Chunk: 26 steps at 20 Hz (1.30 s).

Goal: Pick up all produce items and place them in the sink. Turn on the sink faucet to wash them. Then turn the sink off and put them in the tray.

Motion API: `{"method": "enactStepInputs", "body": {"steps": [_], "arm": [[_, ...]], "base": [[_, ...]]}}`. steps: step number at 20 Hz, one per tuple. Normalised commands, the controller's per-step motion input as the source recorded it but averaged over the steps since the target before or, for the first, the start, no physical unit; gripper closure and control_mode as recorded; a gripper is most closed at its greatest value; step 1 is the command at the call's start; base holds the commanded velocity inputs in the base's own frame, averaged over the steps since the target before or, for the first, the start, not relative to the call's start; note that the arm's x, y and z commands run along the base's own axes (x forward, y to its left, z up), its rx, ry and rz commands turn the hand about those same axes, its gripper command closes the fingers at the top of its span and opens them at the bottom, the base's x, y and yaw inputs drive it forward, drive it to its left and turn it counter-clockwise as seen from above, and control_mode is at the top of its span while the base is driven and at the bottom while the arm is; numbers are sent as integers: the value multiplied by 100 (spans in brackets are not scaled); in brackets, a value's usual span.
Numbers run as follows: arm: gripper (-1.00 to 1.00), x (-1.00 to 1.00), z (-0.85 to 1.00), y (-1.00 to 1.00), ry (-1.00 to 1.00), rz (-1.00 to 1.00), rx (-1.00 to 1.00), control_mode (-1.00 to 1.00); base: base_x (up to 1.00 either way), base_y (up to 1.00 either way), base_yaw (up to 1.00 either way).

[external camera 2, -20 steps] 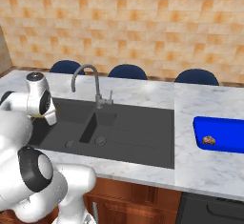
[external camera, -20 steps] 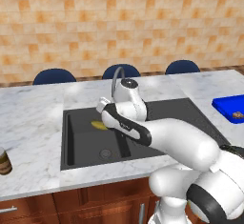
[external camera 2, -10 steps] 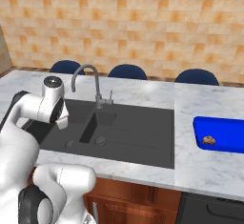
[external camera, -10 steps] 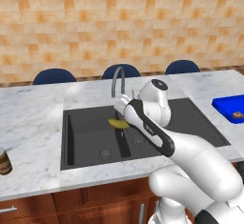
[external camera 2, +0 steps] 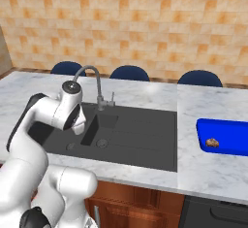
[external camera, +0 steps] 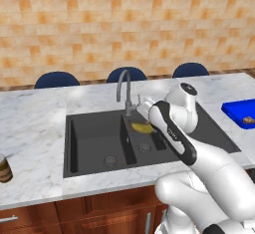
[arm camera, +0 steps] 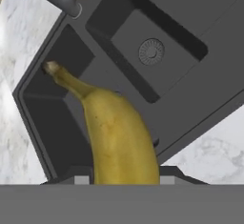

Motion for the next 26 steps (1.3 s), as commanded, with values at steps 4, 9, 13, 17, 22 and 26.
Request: {"method": "enactStepInputs", "body": {"steps": [4, 9, 13, 17, 22, 26], "arm": [[100, 0, 32, -60, 0, 3, 0, -100], [100, 0, 38, -61, 0, 0, -7, -100], [100, 1, 24, -68, 0, 0, -9, -100], [100, 12, 6, -70, 0, -1, -8, -100], [100, 18, 7, -74, 1, -2, -6, -100], [100, 27, 4, -75, 3, -1, -5, -100]], "base": [[0, 0, 0], [0, 0, 0], [0, 0, 0], [0, 0, 0], [0, 0, 0], [0, 0, 0]]}}
